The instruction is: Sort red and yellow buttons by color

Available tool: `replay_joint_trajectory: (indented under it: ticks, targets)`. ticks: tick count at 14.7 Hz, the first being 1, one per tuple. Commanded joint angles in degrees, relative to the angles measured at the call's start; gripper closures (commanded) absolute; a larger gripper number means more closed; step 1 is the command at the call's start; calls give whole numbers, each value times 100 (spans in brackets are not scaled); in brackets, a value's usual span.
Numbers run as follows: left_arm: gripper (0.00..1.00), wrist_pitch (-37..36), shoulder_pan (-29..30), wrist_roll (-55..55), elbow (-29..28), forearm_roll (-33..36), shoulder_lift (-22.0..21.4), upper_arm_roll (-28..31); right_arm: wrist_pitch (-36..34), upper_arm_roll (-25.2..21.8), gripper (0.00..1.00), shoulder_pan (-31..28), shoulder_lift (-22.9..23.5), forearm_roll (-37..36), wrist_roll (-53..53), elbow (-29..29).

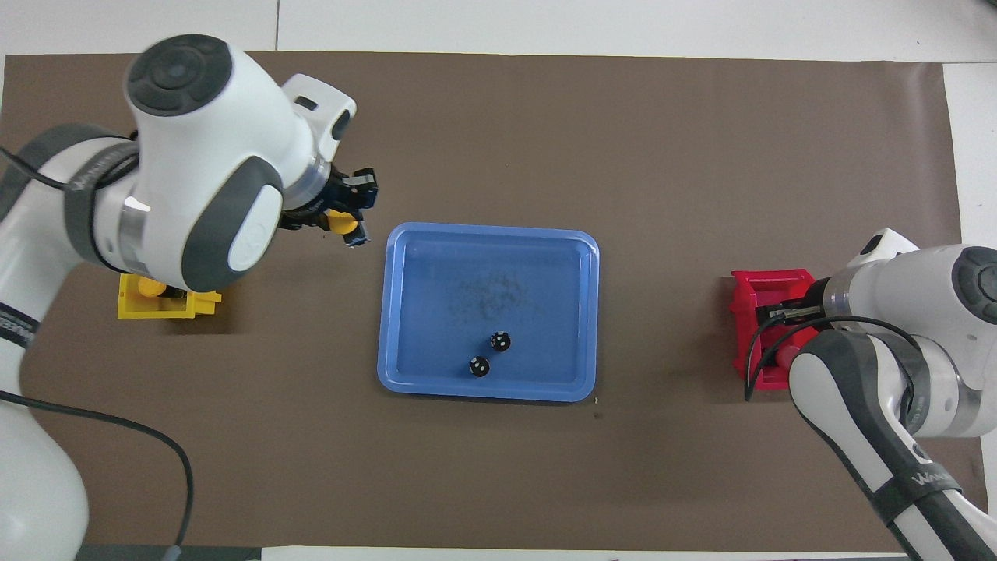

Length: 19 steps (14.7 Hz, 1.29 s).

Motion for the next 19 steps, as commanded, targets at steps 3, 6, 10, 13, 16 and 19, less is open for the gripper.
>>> replay_joint_trajectory:
  ticks: [3,6,10,13,16,19]
  targets:
    - [98,-21,1407,1933,6,208,24,-32,-343,49,27,-85,-25,-56,-149,187]
    - [98,110,1716,2420,-81,208,24,-32,-1203,49,27,-76,-16,-56,-141,784]
    - [98,653,1945,2903,-704,208,-160,-32,-2372,58,25,-76,-104,-56,-79,1689]
    - [98,831,2024,3044,-952,208,-266,-32,-3242,102,23,-23,-271,-56,166,2471]
    - [98,988,2033,3088,-1197,200,-362,-32,-3893,111,13,-41,-201,-21,185,3201]
    - [98,1612,2033,3088,-1786,208,-504,-32,-4429,102,0,-67,-192,32,193,3702]
